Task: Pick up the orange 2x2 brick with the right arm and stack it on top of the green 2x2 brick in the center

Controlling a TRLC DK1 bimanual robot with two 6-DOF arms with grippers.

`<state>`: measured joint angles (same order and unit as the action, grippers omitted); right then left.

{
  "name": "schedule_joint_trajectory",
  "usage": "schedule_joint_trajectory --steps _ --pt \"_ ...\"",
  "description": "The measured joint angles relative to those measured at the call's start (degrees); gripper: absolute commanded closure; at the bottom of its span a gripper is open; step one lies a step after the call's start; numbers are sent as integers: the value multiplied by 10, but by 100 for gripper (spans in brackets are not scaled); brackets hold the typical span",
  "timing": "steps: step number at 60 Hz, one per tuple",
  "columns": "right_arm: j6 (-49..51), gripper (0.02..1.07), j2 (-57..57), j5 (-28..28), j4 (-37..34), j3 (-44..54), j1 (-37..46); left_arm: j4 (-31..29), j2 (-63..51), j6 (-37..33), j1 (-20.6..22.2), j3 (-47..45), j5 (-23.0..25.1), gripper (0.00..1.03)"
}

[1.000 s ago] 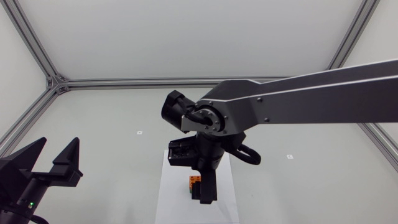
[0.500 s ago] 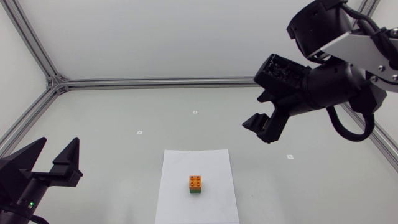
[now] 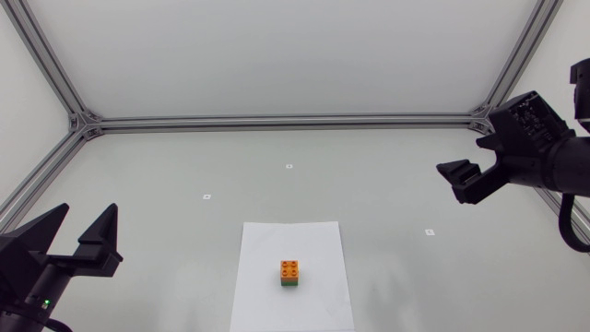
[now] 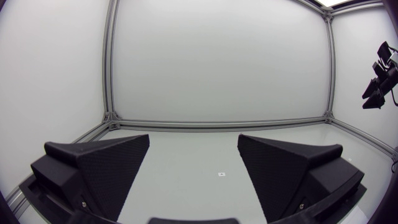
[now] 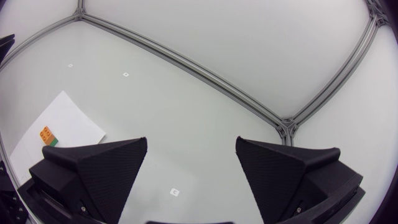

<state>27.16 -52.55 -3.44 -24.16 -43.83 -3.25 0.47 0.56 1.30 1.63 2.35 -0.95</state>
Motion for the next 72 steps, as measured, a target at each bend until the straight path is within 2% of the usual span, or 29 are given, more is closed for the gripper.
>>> schedule_joint_trajectory --steps 21,31,72 --pt "-29 6 130 -6 89 117 55 0 0 0 0 0 0 4" --pt "-36 6 210 13 129 182 68 0 0 0 0 0 0 4" --pt "-173 6 421 23 199 348 53 0 0 0 0 0 0 4"
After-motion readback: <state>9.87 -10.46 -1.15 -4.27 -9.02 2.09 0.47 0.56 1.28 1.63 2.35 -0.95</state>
